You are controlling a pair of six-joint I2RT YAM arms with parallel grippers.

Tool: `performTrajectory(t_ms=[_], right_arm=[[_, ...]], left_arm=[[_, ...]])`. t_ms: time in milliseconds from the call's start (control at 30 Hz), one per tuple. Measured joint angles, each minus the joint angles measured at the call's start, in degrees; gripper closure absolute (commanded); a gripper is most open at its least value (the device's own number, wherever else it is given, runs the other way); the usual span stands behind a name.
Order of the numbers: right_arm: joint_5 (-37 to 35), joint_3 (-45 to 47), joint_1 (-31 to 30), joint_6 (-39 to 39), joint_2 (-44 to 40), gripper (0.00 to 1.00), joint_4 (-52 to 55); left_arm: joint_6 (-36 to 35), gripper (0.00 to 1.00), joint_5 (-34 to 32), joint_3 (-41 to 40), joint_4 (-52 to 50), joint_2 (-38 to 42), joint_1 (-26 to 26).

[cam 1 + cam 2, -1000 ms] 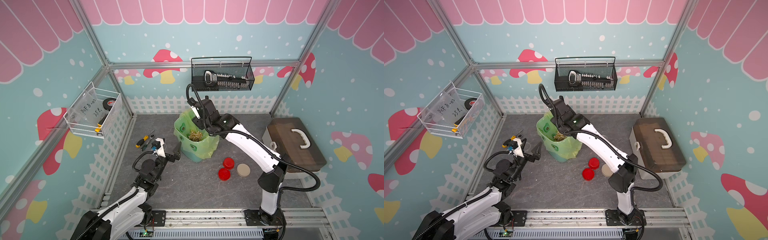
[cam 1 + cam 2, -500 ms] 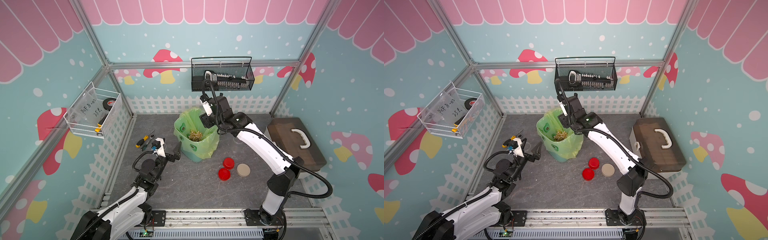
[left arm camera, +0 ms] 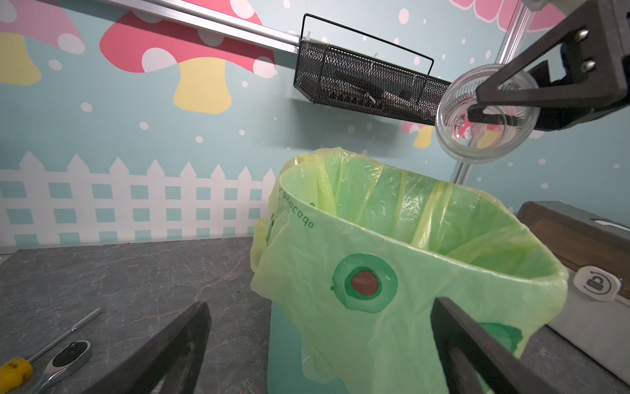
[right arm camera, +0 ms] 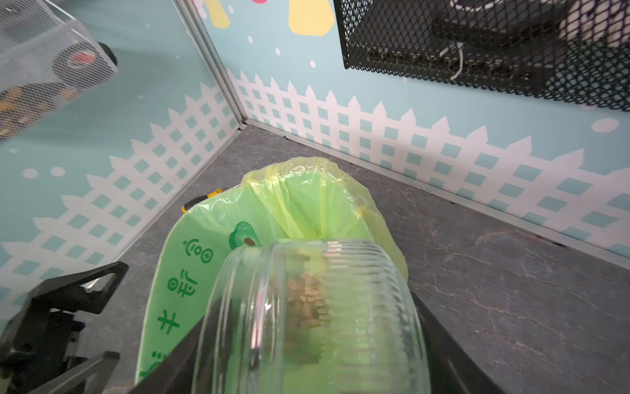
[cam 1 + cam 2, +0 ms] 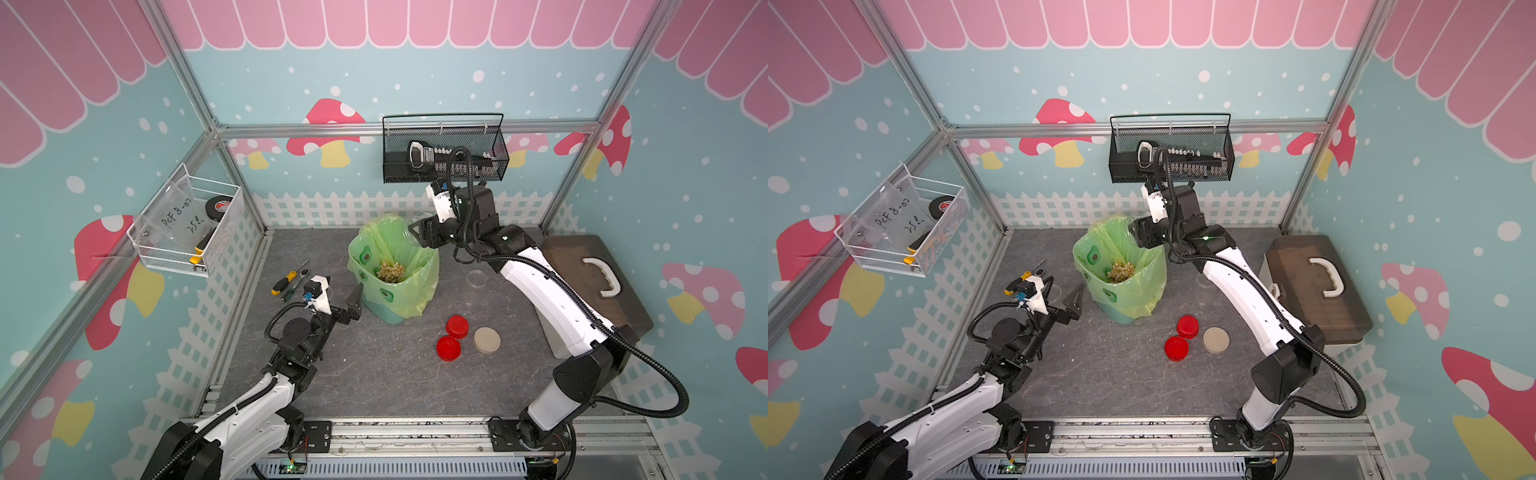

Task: Empty moldy peanuts from jars
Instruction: Adjust the jar.

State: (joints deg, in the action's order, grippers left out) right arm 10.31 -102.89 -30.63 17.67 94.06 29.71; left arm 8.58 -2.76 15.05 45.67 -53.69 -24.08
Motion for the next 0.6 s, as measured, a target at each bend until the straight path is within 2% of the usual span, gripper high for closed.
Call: performTrajectory(t_ms=[267, 600], right_arm=[[10.4, 4.0, 2.2, 5.7, -2.2, 0.53, -4.7], [19.7, 6.9, 3.4, 11.4, -3.1, 0.53, -9.0]], left_arm=[[0.0, 0.01, 0.1, 0.0, 0.0, 0.0, 0.0], [0.0, 0.01, 1.5, 0.0, 0.0, 0.0, 0.0]])
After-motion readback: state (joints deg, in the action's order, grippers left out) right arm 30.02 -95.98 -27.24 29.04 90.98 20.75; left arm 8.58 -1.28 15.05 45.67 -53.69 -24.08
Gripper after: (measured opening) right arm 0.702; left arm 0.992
